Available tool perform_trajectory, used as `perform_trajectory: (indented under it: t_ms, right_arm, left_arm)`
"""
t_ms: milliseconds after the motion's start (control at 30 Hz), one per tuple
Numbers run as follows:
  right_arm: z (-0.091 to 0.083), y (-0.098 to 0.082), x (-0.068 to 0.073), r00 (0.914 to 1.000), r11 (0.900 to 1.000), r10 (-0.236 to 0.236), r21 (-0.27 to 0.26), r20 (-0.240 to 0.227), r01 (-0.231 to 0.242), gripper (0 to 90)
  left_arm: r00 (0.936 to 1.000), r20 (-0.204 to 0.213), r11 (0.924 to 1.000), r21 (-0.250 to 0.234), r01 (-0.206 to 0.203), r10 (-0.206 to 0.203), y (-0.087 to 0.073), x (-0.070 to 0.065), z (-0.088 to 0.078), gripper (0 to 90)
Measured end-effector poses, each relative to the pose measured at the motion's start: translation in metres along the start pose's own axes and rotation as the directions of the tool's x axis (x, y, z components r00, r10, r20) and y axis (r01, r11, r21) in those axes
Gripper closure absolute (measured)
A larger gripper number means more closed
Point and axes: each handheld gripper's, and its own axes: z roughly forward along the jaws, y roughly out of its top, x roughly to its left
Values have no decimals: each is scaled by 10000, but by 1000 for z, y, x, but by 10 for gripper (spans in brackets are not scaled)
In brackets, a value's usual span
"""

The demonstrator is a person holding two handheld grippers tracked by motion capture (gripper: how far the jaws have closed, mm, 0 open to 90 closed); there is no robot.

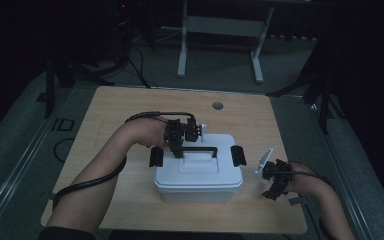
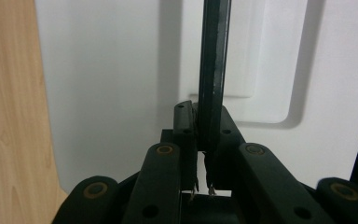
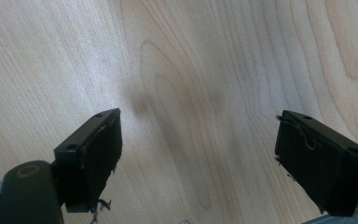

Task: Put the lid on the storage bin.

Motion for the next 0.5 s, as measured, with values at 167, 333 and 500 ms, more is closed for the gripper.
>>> perform_trajectory:
  t_ms: [167,333,500]
  right_arm:
    - [1,2,0,10000,10000,-25,37,-34,25,146]
    - [2,3,0,10000,10000,-55,49,-33,55,146]
    - [1,4,1,10000,10000,-81,29,-9,81,146]
  left_arm:
    - [10000,-20,10000,93,-30,31,2,-1,0,832]
    - [10000,34,9999,129,-73,73,3,-4,6,832]
    - [9998,193,10000,-75,-20,21,0,-2,6,831]
